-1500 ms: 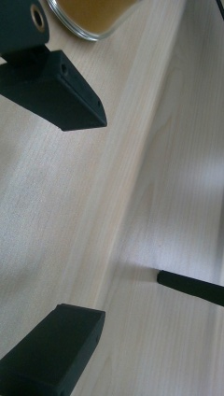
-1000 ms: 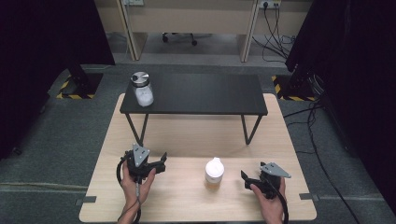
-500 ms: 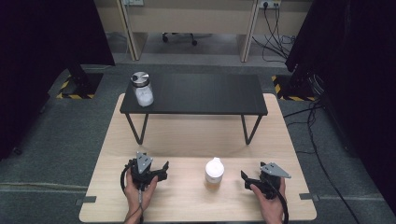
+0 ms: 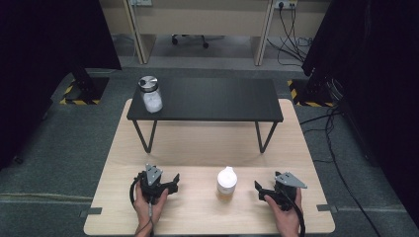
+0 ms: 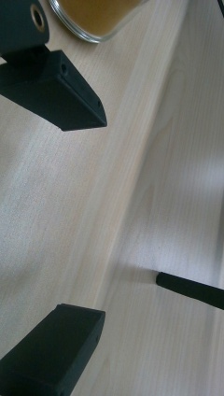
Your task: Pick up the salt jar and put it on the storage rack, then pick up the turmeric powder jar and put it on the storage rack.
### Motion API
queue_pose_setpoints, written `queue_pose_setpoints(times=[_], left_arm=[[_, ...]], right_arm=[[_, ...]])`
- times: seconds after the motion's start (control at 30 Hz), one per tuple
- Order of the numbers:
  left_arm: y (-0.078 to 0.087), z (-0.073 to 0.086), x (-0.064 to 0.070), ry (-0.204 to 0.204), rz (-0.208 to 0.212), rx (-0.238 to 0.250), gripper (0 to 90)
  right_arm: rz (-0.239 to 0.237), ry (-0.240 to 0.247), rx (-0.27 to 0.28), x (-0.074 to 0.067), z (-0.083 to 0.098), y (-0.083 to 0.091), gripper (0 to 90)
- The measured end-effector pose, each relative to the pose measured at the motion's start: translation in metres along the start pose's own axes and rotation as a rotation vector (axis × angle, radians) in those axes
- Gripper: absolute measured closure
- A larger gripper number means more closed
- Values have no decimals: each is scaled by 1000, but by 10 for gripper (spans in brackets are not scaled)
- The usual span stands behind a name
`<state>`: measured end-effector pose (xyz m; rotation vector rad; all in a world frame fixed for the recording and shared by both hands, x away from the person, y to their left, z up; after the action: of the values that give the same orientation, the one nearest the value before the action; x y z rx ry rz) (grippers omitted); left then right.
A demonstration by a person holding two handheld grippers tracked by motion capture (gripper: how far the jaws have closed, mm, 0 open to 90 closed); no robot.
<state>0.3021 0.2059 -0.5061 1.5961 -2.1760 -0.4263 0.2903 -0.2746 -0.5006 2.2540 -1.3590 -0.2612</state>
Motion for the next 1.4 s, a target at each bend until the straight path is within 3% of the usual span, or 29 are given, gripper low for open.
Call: queue_pose_setpoints(times=[1.0, 1.23, 1.4], left_arm=[[-1, -2, 0, 8, 0, -22, 39], [-1, -2, -1, 9, 0, -24, 39], [-1, -3, -1, 13, -1, -27, 39]], right_arm=[[-2, 7, -3, 0, 0, 0, 76], [-25, 19, 17, 1, 2, 1, 72], [-70, 40, 31, 4, 3, 2, 57]])
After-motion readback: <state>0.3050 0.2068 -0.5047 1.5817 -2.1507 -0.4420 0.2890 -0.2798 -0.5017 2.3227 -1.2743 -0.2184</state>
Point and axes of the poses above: each handheld gripper's, and its own axes: y roughly backward along the jaws, z roughly out of its underside, x roughly to its right, the point moved 7 cm from there along -y, roughly forward along the jaws, and after that the axes turned 8 degrees about y, right-handed, at the moved point
